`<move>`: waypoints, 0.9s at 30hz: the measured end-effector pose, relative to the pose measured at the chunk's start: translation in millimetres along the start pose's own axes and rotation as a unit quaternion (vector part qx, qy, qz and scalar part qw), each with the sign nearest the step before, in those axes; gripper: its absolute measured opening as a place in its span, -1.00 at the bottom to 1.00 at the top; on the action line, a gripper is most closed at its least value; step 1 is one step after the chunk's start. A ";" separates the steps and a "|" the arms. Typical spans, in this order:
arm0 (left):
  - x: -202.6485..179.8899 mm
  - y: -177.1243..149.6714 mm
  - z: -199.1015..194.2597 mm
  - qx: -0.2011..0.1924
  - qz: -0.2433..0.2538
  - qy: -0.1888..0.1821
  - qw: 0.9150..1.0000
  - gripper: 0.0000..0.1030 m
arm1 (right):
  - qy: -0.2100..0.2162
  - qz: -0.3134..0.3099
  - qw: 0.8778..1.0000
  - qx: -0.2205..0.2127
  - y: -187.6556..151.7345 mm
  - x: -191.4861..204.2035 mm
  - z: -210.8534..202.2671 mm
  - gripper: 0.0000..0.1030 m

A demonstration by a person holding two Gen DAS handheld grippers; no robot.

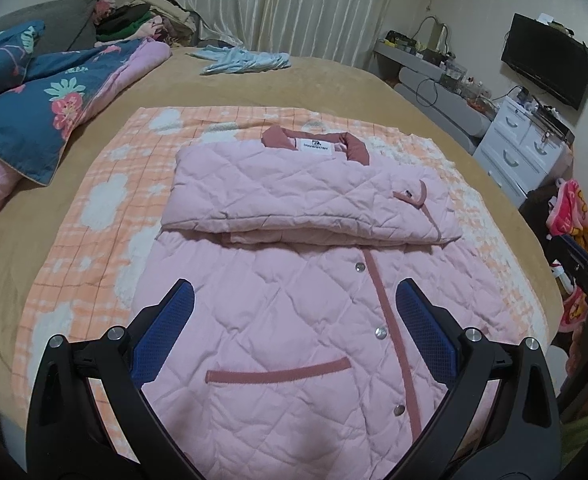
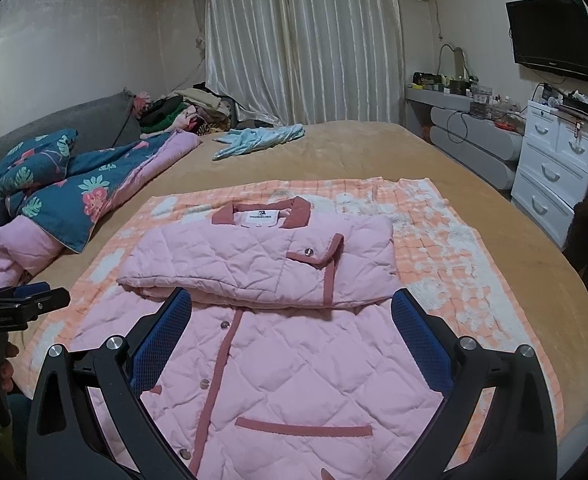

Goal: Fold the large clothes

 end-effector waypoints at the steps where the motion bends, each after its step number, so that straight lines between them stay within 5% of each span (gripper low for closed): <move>1: 0.2 -1.6 -0.5 0.000 0.001 0.000 1.000 0.83 | -0.001 -0.001 1.000 0.001 -1.5 -0.5 -0.9 0.92; 27: 28.0 -63.4 1.5 0.003 0.004 0.039 0.999 0.83 | -0.024 -0.007 0.998 0.064 -76.7 -29.1 -8.4 0.92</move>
Point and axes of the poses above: each gripper's, at about its wrist camera, not at the fingertips, and z roughly the way its jaws point, x to its left, y to its top, the point moved 6 cm from there along z, roughly the way its jaws point, and after that the axes turned 6 degrees about y, right-handed, at the moved point
